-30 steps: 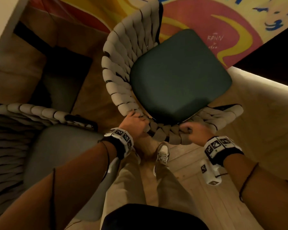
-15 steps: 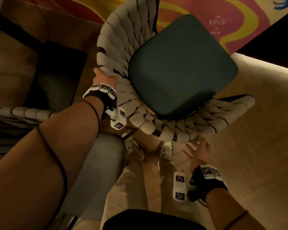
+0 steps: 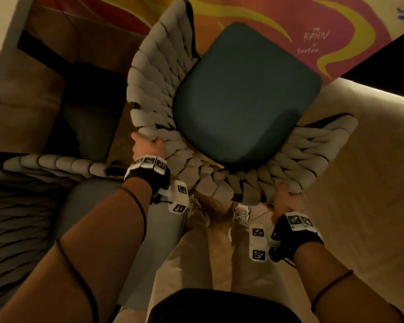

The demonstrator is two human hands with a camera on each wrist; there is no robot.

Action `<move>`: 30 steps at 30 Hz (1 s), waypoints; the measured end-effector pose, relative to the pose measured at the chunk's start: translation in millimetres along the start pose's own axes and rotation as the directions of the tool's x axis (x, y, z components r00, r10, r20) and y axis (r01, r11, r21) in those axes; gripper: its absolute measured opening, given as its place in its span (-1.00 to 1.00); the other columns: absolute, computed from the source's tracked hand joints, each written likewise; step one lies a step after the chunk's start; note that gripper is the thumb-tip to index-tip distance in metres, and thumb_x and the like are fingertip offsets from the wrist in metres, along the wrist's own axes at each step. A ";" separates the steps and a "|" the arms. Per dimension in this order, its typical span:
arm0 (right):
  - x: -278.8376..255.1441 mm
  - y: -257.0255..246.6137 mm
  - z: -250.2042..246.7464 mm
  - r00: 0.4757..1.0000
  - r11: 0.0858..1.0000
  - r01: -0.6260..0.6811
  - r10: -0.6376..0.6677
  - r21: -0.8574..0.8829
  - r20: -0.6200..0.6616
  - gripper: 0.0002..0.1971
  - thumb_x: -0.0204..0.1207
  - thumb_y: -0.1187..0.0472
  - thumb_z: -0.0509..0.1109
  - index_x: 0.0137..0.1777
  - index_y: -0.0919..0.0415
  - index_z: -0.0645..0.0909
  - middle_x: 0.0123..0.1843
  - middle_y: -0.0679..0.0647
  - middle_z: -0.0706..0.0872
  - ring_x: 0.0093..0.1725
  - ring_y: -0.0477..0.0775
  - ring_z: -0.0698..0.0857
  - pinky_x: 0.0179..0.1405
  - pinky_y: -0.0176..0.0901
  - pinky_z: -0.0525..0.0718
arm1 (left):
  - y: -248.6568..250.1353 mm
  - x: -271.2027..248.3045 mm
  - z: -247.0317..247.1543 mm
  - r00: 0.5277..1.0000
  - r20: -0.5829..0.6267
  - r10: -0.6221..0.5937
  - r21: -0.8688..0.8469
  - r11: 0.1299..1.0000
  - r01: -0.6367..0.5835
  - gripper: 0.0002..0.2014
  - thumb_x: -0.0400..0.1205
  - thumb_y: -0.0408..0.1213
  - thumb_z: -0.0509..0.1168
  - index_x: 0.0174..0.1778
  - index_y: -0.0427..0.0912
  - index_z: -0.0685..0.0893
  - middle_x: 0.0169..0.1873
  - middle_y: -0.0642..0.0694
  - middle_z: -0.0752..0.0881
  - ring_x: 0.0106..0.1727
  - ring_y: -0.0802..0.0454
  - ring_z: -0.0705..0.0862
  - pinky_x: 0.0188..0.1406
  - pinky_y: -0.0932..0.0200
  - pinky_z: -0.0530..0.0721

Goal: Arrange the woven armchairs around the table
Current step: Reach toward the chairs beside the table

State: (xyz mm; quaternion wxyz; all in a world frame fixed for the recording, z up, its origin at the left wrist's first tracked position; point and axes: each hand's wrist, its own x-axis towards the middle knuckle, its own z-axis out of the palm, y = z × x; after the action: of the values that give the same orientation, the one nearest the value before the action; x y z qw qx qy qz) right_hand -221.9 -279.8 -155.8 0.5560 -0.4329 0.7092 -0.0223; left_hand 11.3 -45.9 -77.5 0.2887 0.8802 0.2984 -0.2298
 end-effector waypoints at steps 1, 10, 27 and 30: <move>-0.2 -5.7 1.6 1.000 1.000 0.004 -0.005 -0.021 -0.013 -0.11 0.04 -0.32 0.44 0.40 0.08 0.49 0.27 0.14 0.72 0.18 0.28 0.72 0.19 0.34 0.70 | -7.3 -3.0 -1.3 1.000 0.003 -0.022 -0.025 0.999 0.023 -0.53 0.65 -0.17 0.26 0.42 -0.25 0.32 0.37 -0.37 0.57 0.33 -0.41 0.60 0.19 -0.19 0.56; 32.9 -72.9 23.1 0.943 0.900 0.332 -0.316 -0.281 0.102 -0.33 0.31 -0.23 0.36 0.44 0.01 0.55 0.39 0.03 0.69 0.32 0.15 0.66 0.39 0.20 0.60 | -47.7 -31.7 7.9 0.956 -0.021 -0.293 -0.203 0.937 0.283 -0.47 0.62 -0.19 0.29 0.46 -0.23 0.27 0.34 -0.44 0.57 0.30 -0.47 0.59 0.17 -0.21 0.57; 23.9 -261.6 111.6 0.832 0.896 0.431 -0.351 -0.104 0.430 -0.34 0.57 0.28 0.36 0.66 0.13 0.25 0.57 0.16 0.49 0.46 0.11 0.56 0.44 0.07 0.57 | -13.4 -92.5 49.6 0.907 0.013 -0.421 -0.183 0.891 0.416 -0.22 0.48 0.43 0.12 0.28 -0.20 0.65 0.20 -0.26 0.73 0.17 -0.33 0.70 0.12 -0.09 0.64; 10.8 -237.6 104.2 0.879 0.908 0.369 -0.271 -0.201 0.392 -0.35 0.61 0.11 0.34 0.67 0.03 0.20 0.60 0.15 0.44 0.48 0.17 0.52 0.42 0.12 0.53 | -26.7 -81.6 28.2 0.875 0.025 -0.484 -0.239 0.847 0.476 -0.19 0.50 0.47 0.04 0.08 -0.26 0.72 0.03 -0.29 0.74 -0.02 -0.29 0.71 -0.05 -0.01 0.65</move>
State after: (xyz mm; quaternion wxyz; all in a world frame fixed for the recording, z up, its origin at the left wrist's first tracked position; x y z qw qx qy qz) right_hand 2.2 -388.2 -81.9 0.5993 -0.6132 0.5110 0.0607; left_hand -71.3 -78.6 -60.8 0.3199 0.7407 0.5391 -0.2415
